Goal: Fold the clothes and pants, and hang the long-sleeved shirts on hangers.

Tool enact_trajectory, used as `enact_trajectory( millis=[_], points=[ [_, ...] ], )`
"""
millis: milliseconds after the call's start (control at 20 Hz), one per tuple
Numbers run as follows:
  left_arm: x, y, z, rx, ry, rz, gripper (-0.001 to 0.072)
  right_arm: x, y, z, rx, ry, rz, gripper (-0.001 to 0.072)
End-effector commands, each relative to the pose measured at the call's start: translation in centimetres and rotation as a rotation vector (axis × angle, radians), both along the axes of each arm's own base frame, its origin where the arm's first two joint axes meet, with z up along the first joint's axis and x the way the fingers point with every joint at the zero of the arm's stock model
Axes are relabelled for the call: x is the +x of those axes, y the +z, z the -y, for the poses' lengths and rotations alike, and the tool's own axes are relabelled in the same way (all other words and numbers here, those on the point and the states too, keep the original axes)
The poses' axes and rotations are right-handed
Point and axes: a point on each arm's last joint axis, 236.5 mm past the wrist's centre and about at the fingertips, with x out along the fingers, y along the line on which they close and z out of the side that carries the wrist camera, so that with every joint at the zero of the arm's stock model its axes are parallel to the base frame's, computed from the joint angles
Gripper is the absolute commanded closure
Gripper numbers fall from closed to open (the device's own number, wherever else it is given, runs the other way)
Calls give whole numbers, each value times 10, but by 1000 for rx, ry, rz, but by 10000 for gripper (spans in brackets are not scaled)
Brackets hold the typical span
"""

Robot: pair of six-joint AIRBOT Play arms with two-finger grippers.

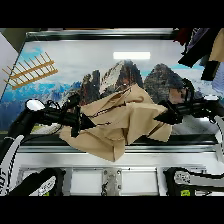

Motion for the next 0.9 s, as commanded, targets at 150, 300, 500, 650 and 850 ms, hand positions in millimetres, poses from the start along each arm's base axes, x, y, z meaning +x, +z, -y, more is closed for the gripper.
enact_trajectory(
  millis=[150, 300, 500, 650, 850],
  points=[
    [2, 4, 3, -21, 8, -2, 691, -1, 2, -3, 10, 7, -7, 18],
    [2, 4, 3, -21, 8, -2, 691, -1, 2, -3, 11, 6, -7, 18],
    [2, 4, 3, -21, 9, -2, 692, 0, 1, -3, 8, 5, -7, 21],
    [2, 4, 3, -20, 9, -2, 691, -1, 2, -3, 10, 7, -7, 662],
    [2, 4, 3, -20, 9, -2, 691, -1, 2, -3, 9, 6, -10, 691]
  ],
)
